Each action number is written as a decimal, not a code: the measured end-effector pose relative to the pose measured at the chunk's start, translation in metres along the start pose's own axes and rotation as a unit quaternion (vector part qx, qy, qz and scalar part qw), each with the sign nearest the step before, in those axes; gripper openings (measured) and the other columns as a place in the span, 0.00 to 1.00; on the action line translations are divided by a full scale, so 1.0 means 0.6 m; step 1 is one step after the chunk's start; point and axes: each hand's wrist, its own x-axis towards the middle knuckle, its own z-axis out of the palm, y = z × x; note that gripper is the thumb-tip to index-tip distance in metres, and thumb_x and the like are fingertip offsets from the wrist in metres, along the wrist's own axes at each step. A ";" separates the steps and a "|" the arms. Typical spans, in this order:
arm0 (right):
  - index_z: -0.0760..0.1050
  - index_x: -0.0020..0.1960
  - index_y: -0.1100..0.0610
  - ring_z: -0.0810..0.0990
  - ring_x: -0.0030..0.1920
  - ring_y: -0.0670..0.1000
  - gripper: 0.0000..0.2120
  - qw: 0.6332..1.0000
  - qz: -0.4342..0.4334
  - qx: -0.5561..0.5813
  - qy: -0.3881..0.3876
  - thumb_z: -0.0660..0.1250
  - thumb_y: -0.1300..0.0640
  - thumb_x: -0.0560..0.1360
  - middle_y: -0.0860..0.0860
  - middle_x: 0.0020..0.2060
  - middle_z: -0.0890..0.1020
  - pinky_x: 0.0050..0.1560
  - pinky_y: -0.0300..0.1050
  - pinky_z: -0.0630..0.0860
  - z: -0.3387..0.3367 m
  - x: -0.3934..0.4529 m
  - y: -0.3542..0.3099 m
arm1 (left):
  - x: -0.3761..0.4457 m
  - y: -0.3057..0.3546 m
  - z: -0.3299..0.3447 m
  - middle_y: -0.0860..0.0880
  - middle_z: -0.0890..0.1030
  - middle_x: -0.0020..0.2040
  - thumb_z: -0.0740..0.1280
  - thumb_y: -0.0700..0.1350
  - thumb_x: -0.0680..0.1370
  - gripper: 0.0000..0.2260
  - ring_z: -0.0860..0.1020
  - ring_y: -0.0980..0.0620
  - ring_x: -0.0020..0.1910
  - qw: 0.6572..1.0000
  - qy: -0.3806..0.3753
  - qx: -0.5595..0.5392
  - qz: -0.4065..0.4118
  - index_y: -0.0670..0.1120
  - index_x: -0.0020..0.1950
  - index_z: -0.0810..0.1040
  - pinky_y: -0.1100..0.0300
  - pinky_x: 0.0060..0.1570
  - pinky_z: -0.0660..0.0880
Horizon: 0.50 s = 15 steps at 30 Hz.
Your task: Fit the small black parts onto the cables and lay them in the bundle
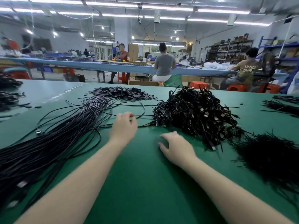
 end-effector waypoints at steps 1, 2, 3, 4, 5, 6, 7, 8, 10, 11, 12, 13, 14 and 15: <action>0.73 0.66 0.48 0.73 0.64 0.52 0.17 0.999 0.012 0.035 -0.002 0.58 0.46 0.79 0.47 0.64 0.75 0.57 0.46 0.72 0.014 -0.005 0.006 | 0.024 -0.011 -0.025 0.43 0.70 0.65 0.58 0.49 0.80 0.16 0.74 0.46 0.54 0.997 -0.018 0.064 -0.029 0.48 0.66 0.72 0.52 0.59 0.72; 0.73 0.65 0.47 0.73 0.63 0.51 0.17 0.998 0.021 0.060 0.005 0.59 0.46 0.78 0.46 0.64 0.75 0.57 0.46 0.73 0.020 -0.005 0.011 | 0.046 -0.029 -0.054 0.42 0.68 0.67 0.58 0.50 0.79 0.17 0.73 0.43 0.59 0.987 -0.044 0.142 -0.062 0.49 0.68 0.70 0.49 0.62 0.70; 0.74 0.64 0.47 0.75 0.61 0.50 0.16 0.997 0.025 0.073 0.011 0.59 0.47 0.78 0.46 0.63 0.76 0.56 0.45 0.74 0.022 -0.004 0.016 | 0.063 -0.050 -0.087 0.41 0.67 0.68 0.59 0.49 0.78 0.19 0.71 0.40 0.62 0.970 -0.067 0.216 -0.092 0.50 0.69 0.69 0.47 0.63 0.69; 0.76 0.62 0.47 0.76 0.59 0.50 0.15 0.996 0.027 0.081 0.012 0.60 0.47 0.78 0.45 0.61 0.77 0.54 0.45 0.74 0.023 -0.001 0.019 | 0.074 -0.078 -0.121 0.41 0.67 0.68 0.59 0.49 0.78 0.19 0.70 0.39 0.64 0.949 -0.084 0.282 -0.115 0.51 0.69 0.69 0.45 0.64 0.67; 0.77 0.60 0.47 0.76 0.57 0.49 0.14 0.996 0.026 0.085 0.013 0.60 0.47 0.78 0.45 0.60 0.77 0.53 0.44 0.74 0.023 0.001 0.020 | 0.083 -0.110 -0.154 0.41 0.68 0.68 0.59 0.49 0.77 0.19 0.69 0.39 0.66 0.927 -0.095 0.336 -0.134 0.51 0.69 0.69 0.44 0.65 0.66; 0.77 0.59 0.47 0.76 0.56 0.49 0.13 0.996 0.022 0.085 0.016 0.60 0.47 0.77 0.44 0.58 0.78 0.51 0.43 0.74 0.024 0.003 0.020 | 0.084 -0.142 -0.185 0.41 0.68 0.68 0.59 0.49 0.78 0.19 0.69 0.38 0.66 0.903 -0.107 0.386 -0.156 0.50 0.69 0.69 0.43 0.65 0.66; 0.78 0.58 0.47 0.77 0.56 0.48 0.12 0.996 0.020 0.085 0.020 0.61 0.47 0.77 0.44 0.58 0.78 0.50 0.43 0.74 0.026 0.004 0.019 | 0.082 -0.175 -0.211 0.41 0.69 0.69 0.57 0.51 0.80 0.18 0.69 0.38 0.67 0.878 -0.123 0.427 -0.178 0.50 0.69 0.69 0.43 0.66 0.66; 0.78 0.57 0.46 0.77 0.56 0.48 0.12 0.996 0.019 0.084 0.023 0.61 0.48 0.77 0.44 0.57 0.78 0.50 0.42 0.74 0.027 0.005 0.020 | 0.079 -0.204 -0.234 0.41 0.68 0.71 0.54 0.52 0.82 0.19 0.68 0.39 0.69 0.858 -0.149 0.453 -0.192 0.48 0.71 0.68 0.45 0.68 0.65; 0.78 0.57 0.46 0.77 0.55 0.48 0.12 0.996 0.018 0.086 0.026 0.61 0.48 0.77 0.44 0.57 0.78 0.49 0.42 0.74 0.028 0.007 0.021 | 0.069 -0.247 -0.270 0.41 0.68 0.73 0.49 0.53 0.84 0.22 0.67 0.43 0.71 0.844 -0.202 0.456 -0.197 0.43 0.74 0.66 0.54 0.69 0.64; 0.78 0.57 0.46 0.77 0.55 0.48 0.12 0.996 0.019 0.088 0.027 0.61 0.48 0.77 0.44 0.57 0.79 0.49 0.42 0.74 0.029 0.008 0.022 | 0.062 -0.256 -0.284 0.41 0.70 0.72 0.50 0.54 0.84 0.23 0.69 0.44 0.70 0.853 -0.211 0.435 -0.197 0.41 0.72 0.68 0.57 0.66 0.65; 0.78 0.57 0.46 0.77 0.55 0.48 0.11 0.995 0.020 0.091 0.026 0.61 0.48 0.77 0.44 0.56 0.79 0.49 0.42 0.74 0.029 0.008 0.022 | 0.057 -0.263 -0.299 0.41 0.74 0.68 0.53 0.55 0.83 0.23 0.72 0.45 0.66 0.869 -0.204 0.409 -0.192 0.41 0.69 0.72 0.59 0.62 0.68; 0.78 0.57 0.46 0.77 0.54 0.48 0.11 0.995 0.020 0.094 0.024 0.61 0.48 0.77 0.44 0.56 0.79 0.49 0.42 0.74 0.029 0.007 0.022 | 0.055 -0.269 -0.309 0.42 0.78 0.63 0.57 0.56 0.82 0.21 0.76 0.45 0.61 0.881 -0.194 0.393 -0.179 0.43 0.64 0.77 0.59 0.56 0.70; 0.78 0.56 0.46 0.77 0.53 0.47 0.11 0.995 0.021 0.097 0.023 0.61 0.48 0.77 0.44 0.55 0.79 0.49 0.42 0.74 0.028 0.007 0.022 | 0.055 -0.276 -0.317 0.43 0.82 0.56 0.61 0.56 0.80 0.18 0.78 0.45 0.54 0.889 -0.185 0.387 -0.159 0.44 0.58 0.81 0.60 0.51 0.71; 0.78 0.56 0.46 0.77 0.53 0.47 0.11 0.995 0.021 0.100 0.023 0.61 0.48 0.77 0.44 0.55 0.79 0.48 0.42 0.74 0.028 0.006 0.022 | 0.054 -0.281 -0.325 0.45 0.83 0.49 0.63 0.57 0.78 0.16 0.79 0.46 0.48 0.892 -0.178 0.386 -0.154 0.46 0.52 0.83 0.60 0.46 0.71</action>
